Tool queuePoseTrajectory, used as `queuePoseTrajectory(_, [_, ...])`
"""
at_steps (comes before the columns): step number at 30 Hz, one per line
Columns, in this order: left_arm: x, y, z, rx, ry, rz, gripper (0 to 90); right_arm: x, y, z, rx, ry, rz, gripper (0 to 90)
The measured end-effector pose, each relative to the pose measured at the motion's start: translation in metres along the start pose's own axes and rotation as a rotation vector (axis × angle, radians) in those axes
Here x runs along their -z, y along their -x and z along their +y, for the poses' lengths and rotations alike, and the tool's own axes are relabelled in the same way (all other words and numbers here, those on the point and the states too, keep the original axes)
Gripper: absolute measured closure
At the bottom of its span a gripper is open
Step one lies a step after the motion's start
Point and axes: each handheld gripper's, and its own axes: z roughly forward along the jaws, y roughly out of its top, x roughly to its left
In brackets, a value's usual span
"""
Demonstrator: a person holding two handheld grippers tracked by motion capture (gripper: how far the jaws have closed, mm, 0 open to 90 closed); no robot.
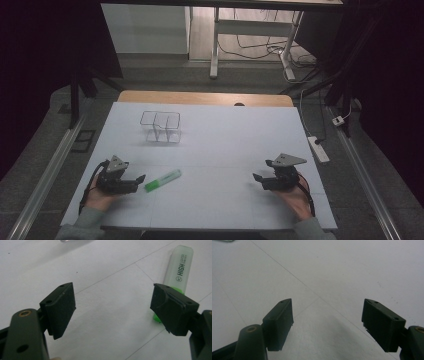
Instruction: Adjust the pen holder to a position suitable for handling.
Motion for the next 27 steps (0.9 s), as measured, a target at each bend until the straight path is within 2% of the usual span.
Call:
queuePoseTrajectory(3, [-0.0009,0.0011,0.0007,-0.005,-0.003,-0.008,20.1,0.0000,-0.0001,0.0002,0.018,-0.004,-0.010,24.9])
queuePoseTrajectory(16, [-0.0037,0.0006,0.0019,-0.011,-0.005,-0.032,20.4,0.0038,-0.0003,0.0019,-0.001,0.000,-0.012,26.0])
queuePoseTrajectory(27, [-0.0089,0.0002,0.0100,-0.010,-0.014,-0.032,20.5,0.0059,0.0010,0.0027,0.002,0.027,-0.014,27.0])
